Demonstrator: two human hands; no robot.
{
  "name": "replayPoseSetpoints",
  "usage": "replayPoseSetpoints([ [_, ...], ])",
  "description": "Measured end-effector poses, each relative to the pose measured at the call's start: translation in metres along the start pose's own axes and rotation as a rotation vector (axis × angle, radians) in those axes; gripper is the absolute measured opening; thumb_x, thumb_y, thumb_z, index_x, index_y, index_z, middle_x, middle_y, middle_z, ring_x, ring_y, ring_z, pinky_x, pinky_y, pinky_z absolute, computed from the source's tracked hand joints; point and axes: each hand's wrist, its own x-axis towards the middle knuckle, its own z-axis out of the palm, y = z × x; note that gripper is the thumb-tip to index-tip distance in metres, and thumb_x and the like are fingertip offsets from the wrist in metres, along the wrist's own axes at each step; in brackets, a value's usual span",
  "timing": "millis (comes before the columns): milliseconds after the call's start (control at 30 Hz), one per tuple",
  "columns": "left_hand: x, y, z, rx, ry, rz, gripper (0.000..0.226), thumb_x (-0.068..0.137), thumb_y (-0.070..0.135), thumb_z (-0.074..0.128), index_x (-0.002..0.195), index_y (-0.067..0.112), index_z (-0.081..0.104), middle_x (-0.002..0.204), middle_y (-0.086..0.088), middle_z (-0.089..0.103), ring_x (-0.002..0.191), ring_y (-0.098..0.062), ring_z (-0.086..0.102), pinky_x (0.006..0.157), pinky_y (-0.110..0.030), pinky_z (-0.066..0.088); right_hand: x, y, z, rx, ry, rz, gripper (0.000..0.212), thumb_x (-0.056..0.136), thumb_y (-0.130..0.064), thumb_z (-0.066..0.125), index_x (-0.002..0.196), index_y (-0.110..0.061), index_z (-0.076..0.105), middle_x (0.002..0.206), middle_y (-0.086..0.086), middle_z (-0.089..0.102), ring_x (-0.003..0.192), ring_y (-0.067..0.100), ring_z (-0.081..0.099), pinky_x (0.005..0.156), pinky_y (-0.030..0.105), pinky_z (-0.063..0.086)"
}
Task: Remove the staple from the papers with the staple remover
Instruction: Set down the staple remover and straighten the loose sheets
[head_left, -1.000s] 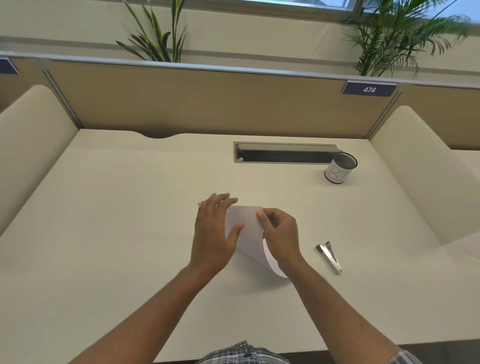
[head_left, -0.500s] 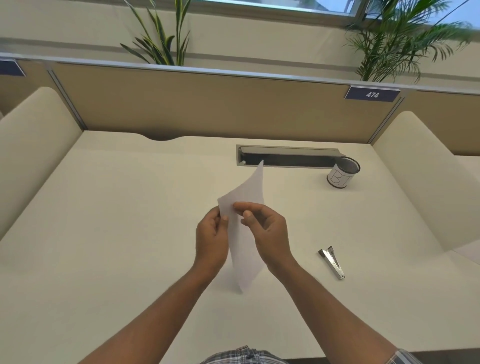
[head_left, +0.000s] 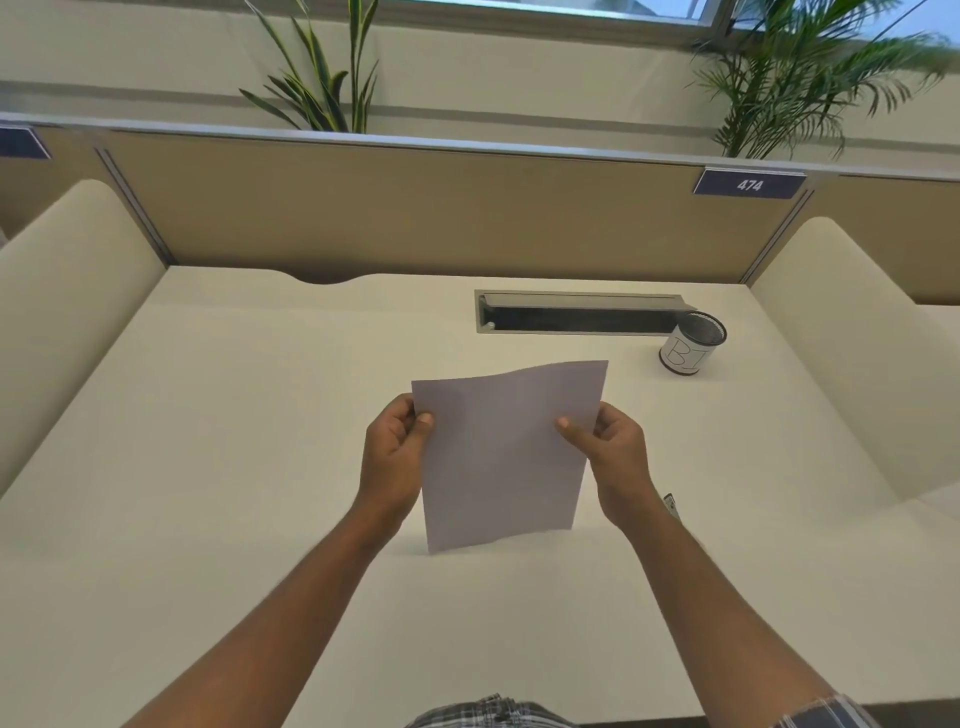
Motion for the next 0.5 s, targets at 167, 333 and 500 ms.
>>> replayPoseSetpoints([
  [167, -0.002, 0.0, 0.0, 0.023, 0.019, 0.114, 0.026, 0.105, 0.003, 0.045, 0.108, 0.021, 0.064, 0.096, 0.015, 0.074, 0.09, -0.005, 0.068, 0.079, -0.018, 0.054, -0.009, 0.006, 0.012, -0.096, 0.095, -0.147, 0.027, 0.092, -0.017, 0.075, 0.117, -0.009, 0.069, 0.108, 0.009, 0.076, 0.094, 0.023, 0.072, 0.078, 0.026, 0.057],
  [333, 0.0, -0.025, 0.001, 0.148, 0.038, 0.112, 0.025, 0.106, 0.005, 0.041, 0.108, 0.021, 0.06, 0.1, -0.001, 0.069, 0.09, -0.017, 0.063, 0.081, -0.029, 0.05, -0.017, 0.029, 0.022, -0.24, 0.113, -0.103, 0.021, 0.098, -0.013, 0.066, 0.119, -0.017, 0.066, 0.109, -0.002, 0.074, 0.1, 0.013, 0.07, 0.077, 0.016, 0.053],
  [500, 0.008, -0.059, 0.001, 0.348, -0.008, -0.024, 0.02, 0.105, 0.006, 0.038, 0.113, 0.015, 0.054, 0.101, 0.0, 0.066, 0.095, -0.019, 0.061, 0.084, -0.042, 0.051, -0.015, 0.051, 0.021, -0.351, 0.125, -0.008, 0.029, 0.1, -0.006, 0.056, 0.128, -0.015, 0.061, 0.114, -0.004, 0.07, 0.107, 0.011, 0.065, 0.08, 0.019, 0.049],
])
